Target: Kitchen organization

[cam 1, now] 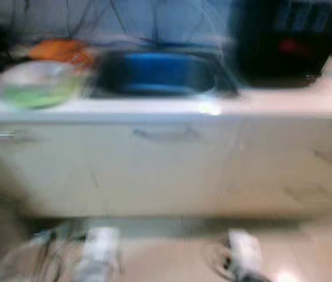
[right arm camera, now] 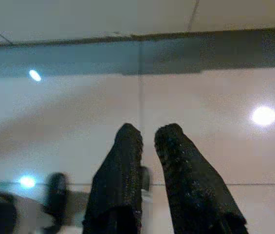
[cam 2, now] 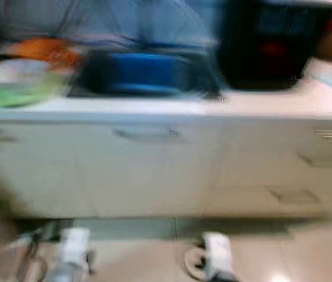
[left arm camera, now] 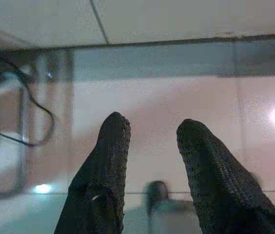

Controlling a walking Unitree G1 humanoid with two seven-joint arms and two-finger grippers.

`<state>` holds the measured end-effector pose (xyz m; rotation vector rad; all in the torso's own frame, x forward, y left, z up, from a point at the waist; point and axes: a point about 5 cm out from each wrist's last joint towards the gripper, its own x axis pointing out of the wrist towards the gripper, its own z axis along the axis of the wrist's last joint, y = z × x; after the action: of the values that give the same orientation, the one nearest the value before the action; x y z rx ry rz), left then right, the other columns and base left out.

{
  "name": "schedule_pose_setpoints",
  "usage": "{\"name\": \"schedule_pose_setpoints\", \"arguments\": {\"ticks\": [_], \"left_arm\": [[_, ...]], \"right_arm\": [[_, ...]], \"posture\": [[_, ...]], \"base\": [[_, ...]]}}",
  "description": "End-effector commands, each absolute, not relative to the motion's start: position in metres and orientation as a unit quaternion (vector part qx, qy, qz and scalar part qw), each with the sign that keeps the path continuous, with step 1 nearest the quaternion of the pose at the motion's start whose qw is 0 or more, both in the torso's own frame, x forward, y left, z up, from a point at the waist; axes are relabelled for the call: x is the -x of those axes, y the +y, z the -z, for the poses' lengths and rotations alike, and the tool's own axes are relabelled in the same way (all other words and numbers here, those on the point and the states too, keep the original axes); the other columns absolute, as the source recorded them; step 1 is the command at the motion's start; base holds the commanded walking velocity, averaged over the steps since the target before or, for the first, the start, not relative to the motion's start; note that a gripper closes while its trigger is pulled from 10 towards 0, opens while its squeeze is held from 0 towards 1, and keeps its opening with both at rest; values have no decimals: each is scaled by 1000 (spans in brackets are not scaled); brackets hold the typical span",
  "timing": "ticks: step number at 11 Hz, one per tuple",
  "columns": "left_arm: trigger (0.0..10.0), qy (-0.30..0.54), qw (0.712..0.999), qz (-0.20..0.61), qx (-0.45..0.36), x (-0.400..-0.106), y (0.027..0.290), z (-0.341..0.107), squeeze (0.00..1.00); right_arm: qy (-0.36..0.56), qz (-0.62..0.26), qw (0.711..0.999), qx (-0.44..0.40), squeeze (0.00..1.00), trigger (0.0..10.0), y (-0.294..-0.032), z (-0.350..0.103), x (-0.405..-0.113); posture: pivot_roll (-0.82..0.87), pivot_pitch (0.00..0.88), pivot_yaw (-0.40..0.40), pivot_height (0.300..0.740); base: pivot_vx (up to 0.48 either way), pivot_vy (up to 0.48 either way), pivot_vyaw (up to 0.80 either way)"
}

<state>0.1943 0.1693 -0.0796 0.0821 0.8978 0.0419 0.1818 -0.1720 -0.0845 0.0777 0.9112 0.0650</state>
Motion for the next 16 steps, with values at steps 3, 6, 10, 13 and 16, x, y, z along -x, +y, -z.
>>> {"name": "schedule_pose_setpoints", "arguments": {"ticks": [3,6,10,13,16], "left_arm": [[10000,437,897,-41,-53,-192,187,79,0],[10000,434,898,-42,-52,-192,187,79,0],[10000,421,904,-37,-61,-197,186,76,0],[10000,342,932,-55,-106,-212,193,61,0],[10000,240,923,-124,-274,-224,227,37,0]], "right_arm": [[418,-50,906,-49,0,10000,-156,78,-197],[418,-55,906,-47,0,10000,-154,78,-197],[416,-51,907,-45,0,10000,-155,77,-198],[372,-25,928,-19,0,10000,-171,69,-207],[298,63,950,67,0,10000,-222,44,-228]], "posture": [[164,0,-25,740],[167,0,-25,740],[167,0,-26,740],[177,0,-24,740],[195,0,-25,740]], "base": [[394,0,169],[0,0,0],[0,0,0],[0,0,0],[0,0,0]]}}
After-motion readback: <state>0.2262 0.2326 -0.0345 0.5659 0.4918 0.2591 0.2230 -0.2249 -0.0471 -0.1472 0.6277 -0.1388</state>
